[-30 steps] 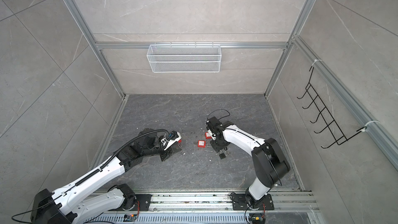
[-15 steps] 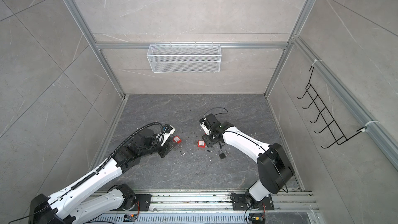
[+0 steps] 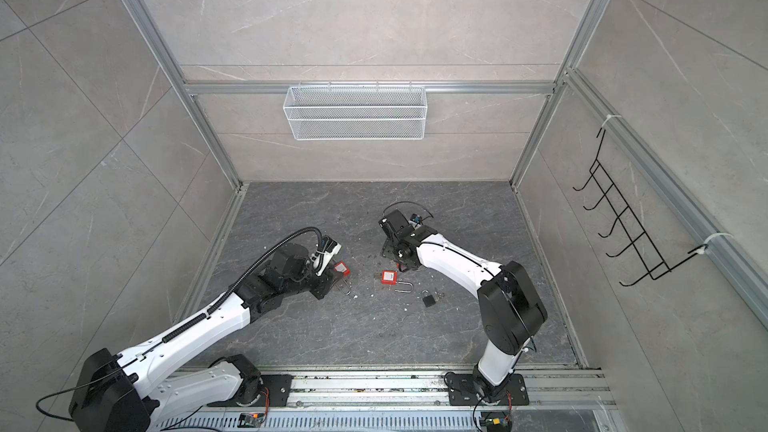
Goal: Lock with the key
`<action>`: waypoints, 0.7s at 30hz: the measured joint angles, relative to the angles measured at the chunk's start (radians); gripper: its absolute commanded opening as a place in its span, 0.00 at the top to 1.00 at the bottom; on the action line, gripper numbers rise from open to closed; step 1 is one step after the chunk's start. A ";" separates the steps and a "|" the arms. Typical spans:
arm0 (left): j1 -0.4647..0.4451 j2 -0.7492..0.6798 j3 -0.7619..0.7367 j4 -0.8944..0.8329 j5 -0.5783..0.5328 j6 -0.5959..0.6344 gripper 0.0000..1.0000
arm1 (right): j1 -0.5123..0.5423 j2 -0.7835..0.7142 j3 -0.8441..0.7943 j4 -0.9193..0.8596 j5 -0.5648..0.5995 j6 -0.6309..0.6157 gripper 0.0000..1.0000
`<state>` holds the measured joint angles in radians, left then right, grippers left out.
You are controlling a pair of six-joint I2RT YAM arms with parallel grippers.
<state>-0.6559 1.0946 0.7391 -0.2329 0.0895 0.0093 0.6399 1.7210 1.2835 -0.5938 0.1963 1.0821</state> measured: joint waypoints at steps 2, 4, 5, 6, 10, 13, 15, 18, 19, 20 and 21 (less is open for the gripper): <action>0.003 0.000 0.003 0.006 -0.003 -0.002 0.59 | 0.003 0.026 0.034 -0.032 0.015 0.135 0.30; 0.007 0.000 0.003 0.018 -0.006 -0.004 0.59 | 0.009 0.068 0.085 -0.079 0.036 0.266 0.32; 0.010 -0.001 0.003 0.022 -0.008 -0.005 0.59 | 0.012 0.088 0.107 -0.099 0.043 0.322 0.33; 0.011 -0.001 0.003 0.026 -0.009 -0.006 0.59 | 0.015 0.105 0.124 -0.114 0.044 0.375 0.33; 0.035 -0.003 0.003 0.040 -0.005 -0.006 0.59 | 0.021 0.165 0.157 -0.151 0.036 0.553 0.32; 0.060 -0.003 0.003 0.040 0.006 -0.005 0.59 | 0.021 0.207 0.171 -0.165 0.037 0.645 0.30; 0.071 -0.002 0.003 0.039 0.017 -0.003 0.59 | 0.021 0.230 0.180 -0.169 0.040 0.693 0.22; 0.074 -0.002 0.003 0.039 0.027 -0.002 0.59 | 0.021 0.251 0.183 -0.171 0.046 0.752 0.22; 0.074 -0.002 0.002 0.040 0.031 0.001 0.59 | 0.021 0.257 0.184 -0.171 0.047 0.766 0.22; 0.076 -0.002 0.002 0.040 0.037 0.002 0.59 | 0.021 0.265 0.189 -0.174 0.048 0.779 0.22; 0.078 -0.002 0.001 0.039 0.043 0.003 0.59 | 0.020 0.273 0.195 -0.173 0.048 0.788 0.23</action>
<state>-0.5777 1.0924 0.7403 -0.1936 0.1322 0.0128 0.6598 1.9942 1.4780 -0.7670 0.2440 1.8698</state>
